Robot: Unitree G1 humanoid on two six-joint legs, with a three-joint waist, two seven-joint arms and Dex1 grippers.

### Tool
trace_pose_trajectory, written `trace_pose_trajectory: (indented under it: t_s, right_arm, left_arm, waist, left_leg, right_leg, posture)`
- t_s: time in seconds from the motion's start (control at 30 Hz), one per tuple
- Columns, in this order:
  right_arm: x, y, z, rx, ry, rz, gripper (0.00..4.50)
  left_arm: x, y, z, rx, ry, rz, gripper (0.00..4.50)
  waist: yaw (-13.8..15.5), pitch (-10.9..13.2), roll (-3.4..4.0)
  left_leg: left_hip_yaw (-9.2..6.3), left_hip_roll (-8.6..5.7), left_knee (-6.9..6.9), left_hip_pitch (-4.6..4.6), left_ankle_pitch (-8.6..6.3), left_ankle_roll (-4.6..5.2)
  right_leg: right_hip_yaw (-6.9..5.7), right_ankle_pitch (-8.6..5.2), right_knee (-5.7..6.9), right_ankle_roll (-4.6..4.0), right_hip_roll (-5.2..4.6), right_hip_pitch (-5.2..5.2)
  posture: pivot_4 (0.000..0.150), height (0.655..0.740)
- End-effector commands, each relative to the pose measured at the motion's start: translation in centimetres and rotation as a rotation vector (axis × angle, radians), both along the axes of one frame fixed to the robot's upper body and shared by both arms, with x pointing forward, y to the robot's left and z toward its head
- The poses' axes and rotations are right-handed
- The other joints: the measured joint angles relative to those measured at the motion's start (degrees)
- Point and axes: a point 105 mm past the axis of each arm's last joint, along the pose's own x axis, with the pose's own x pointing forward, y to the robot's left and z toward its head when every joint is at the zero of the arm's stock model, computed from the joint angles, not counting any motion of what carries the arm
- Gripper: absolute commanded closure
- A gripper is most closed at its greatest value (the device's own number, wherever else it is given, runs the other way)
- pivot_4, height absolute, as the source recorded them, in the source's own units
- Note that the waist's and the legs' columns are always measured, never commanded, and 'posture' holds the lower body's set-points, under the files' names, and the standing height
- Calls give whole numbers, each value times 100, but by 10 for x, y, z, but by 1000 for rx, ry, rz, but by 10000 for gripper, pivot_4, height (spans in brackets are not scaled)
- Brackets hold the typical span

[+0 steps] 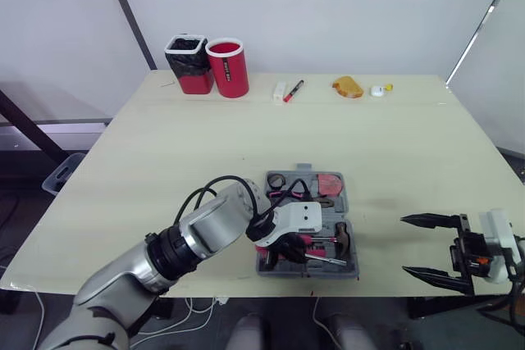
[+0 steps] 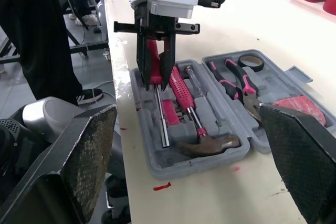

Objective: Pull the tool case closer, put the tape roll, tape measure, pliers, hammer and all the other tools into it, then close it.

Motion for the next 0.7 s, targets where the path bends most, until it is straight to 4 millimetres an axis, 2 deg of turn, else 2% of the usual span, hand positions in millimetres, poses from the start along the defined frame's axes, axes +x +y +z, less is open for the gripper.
trace_pose_trajectory:
  t_s: [0.03, 0.27, 0.53, 0.57, 0.6, 0.7]
  right_arm:
    - [1, -1, 8, -6, -40, 2, 0]
    - [1, 1, 9, -5, -44, 0, 0]
    - [-1, 2, 8, -2, -42, -2, 0]
    - [-1, 2, 8, -1, -42, -2, 0]
    - [-1, 2, 8, 0, -42, -2, 0]
    - [-1, 2, 8, 1, -42, -1, 0]
  left_arm:
    - [-6, -9, -2, -18, -18, -29, 40348]
    - [-8, -18, -20, -17, 23, 4, 40348]
    - [-7, -20, -23, -29, 41, 17, 40348]
    - [-8, -19, -23, -30, 42, 9, 30317]
    - [-7, -18, -23, -31, 32, 11, 28719]
    - [-6, -17, -21, -31, 8, -6, 13780]
  waist:
    - [1, 0, 0]
    - [4, 0, 1]
    - [57, -1, 1]
    - [66, -1, 1]
    - [75, -1, 1]
    - [94, -1, 2]
  left_leg:
    - [0, 0, 0, 0, 0, 0]
    - [0, 0, 0, 0, 0, 0]
    - [2, -3, 2, 0, 0, 0]
    - [2, -3, 2, 0, 0, 0]
    - [3, -3, 2, 0, 0, 0]
    - [2, -3, 2, 1, 0, 0]
  right_leg:
    - [0, 1, 0, -1, 0, 0]
    - [0, 10, 1, -16, 0, 0]
    - [2, 10, -1, -16, -2, 1]
    - [2, 10, -1, -16, -2, 1]
    - [3, 10, 0, -16, -2, 1]
    - [3, 10, 0, -16, -2, 1]
  posture:
    - [1500, 7400]
    - [1500, 7400]
    - [1500, 7400]
    - [1500, 7400]
    - [1500, 7400]
    - [1500, 7400]
